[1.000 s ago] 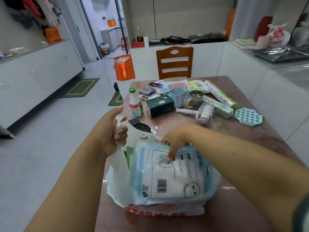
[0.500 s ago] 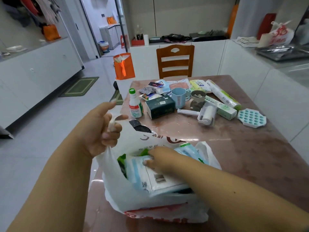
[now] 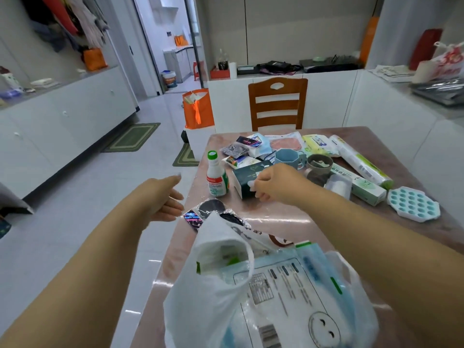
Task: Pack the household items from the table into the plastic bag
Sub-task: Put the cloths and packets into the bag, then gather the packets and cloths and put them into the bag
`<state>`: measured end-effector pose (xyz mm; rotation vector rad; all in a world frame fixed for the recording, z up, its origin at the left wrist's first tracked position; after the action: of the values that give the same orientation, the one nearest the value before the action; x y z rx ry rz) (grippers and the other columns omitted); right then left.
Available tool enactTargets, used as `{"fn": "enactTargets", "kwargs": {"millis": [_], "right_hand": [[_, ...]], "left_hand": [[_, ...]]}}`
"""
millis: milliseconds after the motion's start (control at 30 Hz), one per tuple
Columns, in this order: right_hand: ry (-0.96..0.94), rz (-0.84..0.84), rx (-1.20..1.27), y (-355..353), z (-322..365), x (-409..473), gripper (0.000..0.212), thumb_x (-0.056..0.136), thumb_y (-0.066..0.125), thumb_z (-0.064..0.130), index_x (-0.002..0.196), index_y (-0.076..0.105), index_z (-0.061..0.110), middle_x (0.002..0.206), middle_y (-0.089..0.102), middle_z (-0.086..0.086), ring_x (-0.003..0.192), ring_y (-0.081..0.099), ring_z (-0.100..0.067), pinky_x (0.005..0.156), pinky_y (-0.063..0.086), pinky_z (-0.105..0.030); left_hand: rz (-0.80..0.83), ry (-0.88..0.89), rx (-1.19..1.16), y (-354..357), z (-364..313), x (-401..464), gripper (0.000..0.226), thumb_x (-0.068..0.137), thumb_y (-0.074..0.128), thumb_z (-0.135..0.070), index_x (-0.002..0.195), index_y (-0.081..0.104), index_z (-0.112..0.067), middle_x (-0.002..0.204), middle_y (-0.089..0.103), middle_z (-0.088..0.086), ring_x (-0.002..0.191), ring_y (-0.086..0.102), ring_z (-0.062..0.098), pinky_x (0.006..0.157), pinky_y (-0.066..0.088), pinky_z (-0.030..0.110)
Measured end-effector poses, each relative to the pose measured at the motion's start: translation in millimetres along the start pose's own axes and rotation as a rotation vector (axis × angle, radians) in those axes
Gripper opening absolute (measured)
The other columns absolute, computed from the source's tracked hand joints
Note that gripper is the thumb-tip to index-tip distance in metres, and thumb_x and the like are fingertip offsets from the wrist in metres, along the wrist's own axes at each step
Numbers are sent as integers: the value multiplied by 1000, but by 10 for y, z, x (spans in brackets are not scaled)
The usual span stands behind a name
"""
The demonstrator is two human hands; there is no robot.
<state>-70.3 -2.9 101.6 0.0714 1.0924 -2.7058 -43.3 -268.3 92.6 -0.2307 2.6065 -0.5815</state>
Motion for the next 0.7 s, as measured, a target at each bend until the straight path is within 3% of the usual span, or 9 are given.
{"fn": "enactTargets", "kwargs": {"millis": [100, 167, 233, 300, 367, 467, 500, 600, 700], "right_hand": [[146, 171, 54, 238, -253, 531, 30, 95, 53, 27, 101, 65, 0, 93, 74, -12, 77, 70, -26, 71, 57, -31], [242, 259, 22, 470, -490, 816, 33, 96, 50, 27, 105, 62, -3, 101, 72, -16, 78, 68, -26, 74, 55, -33], [319, 350, 19, 755, -742, 1029, 30, 95, 50, 24, 106, 61, -1, 106, 70, -16, 87, 66, -27, 78, 54, -34], [377, 432, 28, 1048, -930, 1184, 33, 95, 47, 27, 109, 59, -1, 106, 67, -14, 89, 64, -26, 79, 54, -35], [418, 472, 33, 1282, -1035, 1311, 30, 95, 48, 28, 100, 59, 1, 96, 64, -12, 77, 60, -22, 70, 52, -33], [458, 477, 57, 1528, -1091, 1463, 19, 92, 53, 24, 78, 54, 11, 69, 54, -8, 55, 47, -18, 53, 39, -26], [448, 492, 53, 1597, -1068, 1499, 18, 90, 56, 23, 76, 53, 13, 68, 52, -8, 56, 47, -19, 52, 39, -25], [260, 538, -94, 1732, -886, 1587, 17, 88, 61, 23, 86, 60, 6, 84, 61, -15, 71, 54, -27, 60, 46, -29], [22, 512, -220, 1709, -679, 1634, 32, 88, 63, 26, 108, 64, 2, 108, 65, -17, 91, 57, -27, 80, 44, -29]], "left_hand": [[47, -134, -136, 292, 315, 414, 46, 95, 48, -42, 100, 55, 3, 91, 62, 22, 83, 63, 33, 77, 53, 40], [40, -230, -199, 450, 581, 615, 39, 95, 50, -35, 101, 51, 3, 90, 57, 22, 86, 59, 33, 81, 51, 41], [38, -306, -285, 636, 826, 769, 29, 95, 49, -27, 82, 50, -1, 64, 58, 16, 56, 60, 24, 58, 53, 27], [8, -371, -375, 770, 1037, 904, 32, 96, 44, -18, 65, 41, -10, 31, 38, 2, 21, 35, 11, 30, 31, 10], [-50, -409, -408, 833, 1180, 1027, 30, 97, 42, -13, 67, 41, -11, 26, 26, -1, 16, 20, 8, 28, 21, 6], [-116, -396, -502, 911, 1214, 1188, 24, 94, 46, -4, 71, 46, -9, 46, 40, 5, 24, 34, 7, 26, 27, 8], [-127, -386, -520, 941, 1206, 1224, 23, 92, 49, -3, 71, 47, -10, 50, 43, 6, 28, 37, 8, 27, 30, 9], [-48, -348, -531, 1095, 1166, 1283, 27, 94, 52, -2, 68, 47, -8, 34, 39, 1, 18, 30, 6, 24, 26, 9], [-46, -307, -551, 1113, 1140, 1272, 12, 89, 52, 12, 85, 56, 2, 58, 57, 13, 28, 53, 11, 29, 42, 16]]}}
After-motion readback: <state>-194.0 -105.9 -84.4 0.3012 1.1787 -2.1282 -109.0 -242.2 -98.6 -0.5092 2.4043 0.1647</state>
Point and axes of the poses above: each hand's wrist, its own x-axis towards the middle knuckle, its own y-axis out of the palm, z = x × y, the point moved 8 cm from there along x, towards the middle knuckle
